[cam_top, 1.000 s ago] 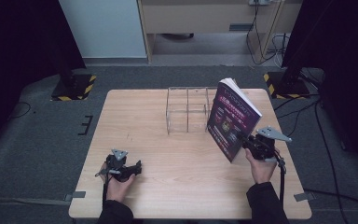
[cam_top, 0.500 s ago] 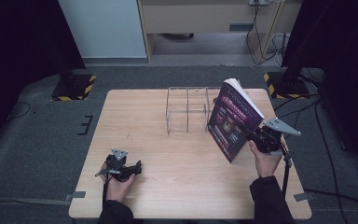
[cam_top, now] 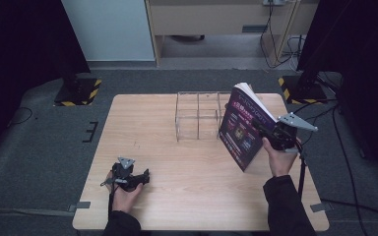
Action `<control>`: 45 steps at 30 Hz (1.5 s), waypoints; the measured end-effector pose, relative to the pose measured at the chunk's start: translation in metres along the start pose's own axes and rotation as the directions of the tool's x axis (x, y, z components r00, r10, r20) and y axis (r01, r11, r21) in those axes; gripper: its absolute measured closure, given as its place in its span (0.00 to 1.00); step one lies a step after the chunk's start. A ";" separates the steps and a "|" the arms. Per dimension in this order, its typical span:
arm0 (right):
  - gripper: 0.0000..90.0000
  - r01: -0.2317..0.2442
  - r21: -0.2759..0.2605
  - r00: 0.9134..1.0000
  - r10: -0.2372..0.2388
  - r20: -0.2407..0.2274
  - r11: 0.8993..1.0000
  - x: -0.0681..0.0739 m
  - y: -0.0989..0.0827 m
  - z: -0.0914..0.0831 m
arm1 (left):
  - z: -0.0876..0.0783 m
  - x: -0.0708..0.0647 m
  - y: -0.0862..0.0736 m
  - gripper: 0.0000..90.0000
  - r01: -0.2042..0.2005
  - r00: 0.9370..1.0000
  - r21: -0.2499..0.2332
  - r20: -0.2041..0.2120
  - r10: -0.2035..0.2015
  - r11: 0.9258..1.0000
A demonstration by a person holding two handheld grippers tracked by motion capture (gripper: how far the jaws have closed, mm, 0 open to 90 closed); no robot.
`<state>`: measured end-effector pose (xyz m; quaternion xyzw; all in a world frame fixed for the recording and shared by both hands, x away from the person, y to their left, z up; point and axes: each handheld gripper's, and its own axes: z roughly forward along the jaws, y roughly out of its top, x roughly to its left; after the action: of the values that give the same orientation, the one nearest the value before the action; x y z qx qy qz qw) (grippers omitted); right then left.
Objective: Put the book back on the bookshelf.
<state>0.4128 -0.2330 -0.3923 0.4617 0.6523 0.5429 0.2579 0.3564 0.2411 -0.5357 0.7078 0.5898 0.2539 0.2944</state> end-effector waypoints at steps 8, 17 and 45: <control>0.91 0.008 0.009 1.000 -0.008 0.004 1.000 0.004 0.001 0.002 | 0.000 0.000 0.000 0.11 0.000 1.000 0.000 0.000 0.000 1.000; 0.92 0.045 -0.026 0.998 -0.044 0.033 0.999 0.013 0.004 0.003 | 0.000 0.000 0.000 0.11 0.000 1.000 0.001 0.000 0.000 1.000; 0.92 0.021 -0.098 0.992 -0.009 0.123 0.995 0.008 0.026 0.048 | 0.000 0.000 0.000 0.11 0.000 1.000 0.000 0.001 0.000 1.000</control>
<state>0.4584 -0.2040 -0.3794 0.4759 0.6110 0.5434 0.3239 0.3564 0.2411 -0.5357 0.7080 0.5897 0.2537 0.2945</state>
